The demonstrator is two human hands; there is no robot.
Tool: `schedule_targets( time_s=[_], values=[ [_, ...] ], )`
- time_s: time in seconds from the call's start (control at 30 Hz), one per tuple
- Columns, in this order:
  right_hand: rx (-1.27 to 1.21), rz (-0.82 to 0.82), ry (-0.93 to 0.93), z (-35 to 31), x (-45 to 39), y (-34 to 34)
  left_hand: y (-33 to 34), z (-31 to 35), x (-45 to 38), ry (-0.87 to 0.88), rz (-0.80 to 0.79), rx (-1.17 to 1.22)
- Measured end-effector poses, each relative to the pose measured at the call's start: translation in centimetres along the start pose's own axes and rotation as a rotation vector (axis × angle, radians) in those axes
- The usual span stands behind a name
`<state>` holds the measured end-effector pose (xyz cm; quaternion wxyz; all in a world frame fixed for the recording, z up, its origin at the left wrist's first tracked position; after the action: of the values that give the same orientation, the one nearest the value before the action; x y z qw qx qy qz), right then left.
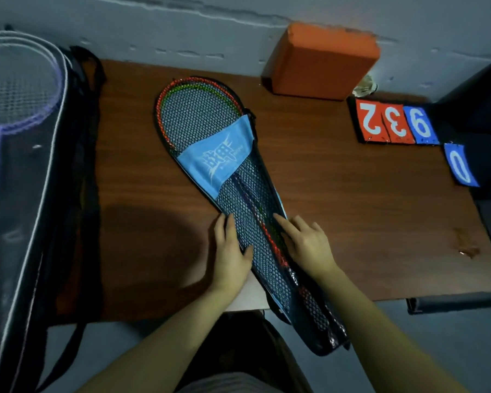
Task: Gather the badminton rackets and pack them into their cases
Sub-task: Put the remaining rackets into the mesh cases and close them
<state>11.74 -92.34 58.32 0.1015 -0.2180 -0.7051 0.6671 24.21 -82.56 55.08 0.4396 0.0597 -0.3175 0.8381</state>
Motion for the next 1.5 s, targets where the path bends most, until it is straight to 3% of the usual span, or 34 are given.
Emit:
schedule_targets(
  time_s=[0.2, 0.4, 0.53, 0.77, 1.0, 1.27, 1.5],
  values=[
    [0.0, 0.07, 0.057, -1.6, -0.9, -1.6, -3.9, 0.7, -0.9, 0.032, 0.054, 0.122],
    [-0.297, 0.169, 0.098, -6.2, -1.9, -2.3, -8.7, -0.7, -0.2, 0.097, 0.119, 0.17],
    [-0.366, 0.259, 0.075, -9.9, -1.2, -3.1, -10.4, -1.1, 2.0, 0.093, 0.15, 0.101],
    [-0.336, 0.553, 0.086, -15.0, -0.5, -7.3, -17.8, 0.8, 7.7, 0.285, 0.294, 0.058],
    [-0.375, 0.669, -0.033, -22.4, -4.4, -10.9, -27.2, 1.5, 11.4, 0.412, 0.489, 0.035],
    [-0.4, 0.661, -0.127, -30.0, -13.4, -12.0, -38.2, 0.1, 8.9, 0.443, 0.582, -0.099],
    [-0.373, 0.575, -0.033, -36.4, -20.4, -7.9, -46.3, -5.0, 2.5, 0.414, 0.48, -0.197]
  ],
)
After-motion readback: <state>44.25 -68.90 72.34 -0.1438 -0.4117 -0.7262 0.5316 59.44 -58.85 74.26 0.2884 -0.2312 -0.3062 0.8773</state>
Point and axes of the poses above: each hand's wrist, its own x-axis away from the middle knuckle, its own y-axis out of the palm, z = x × y, the point moved 7 cm from there along -x, towards the middle knuckle, and after that the axes turned 13 degrees about -y, right-handed, at the moved point
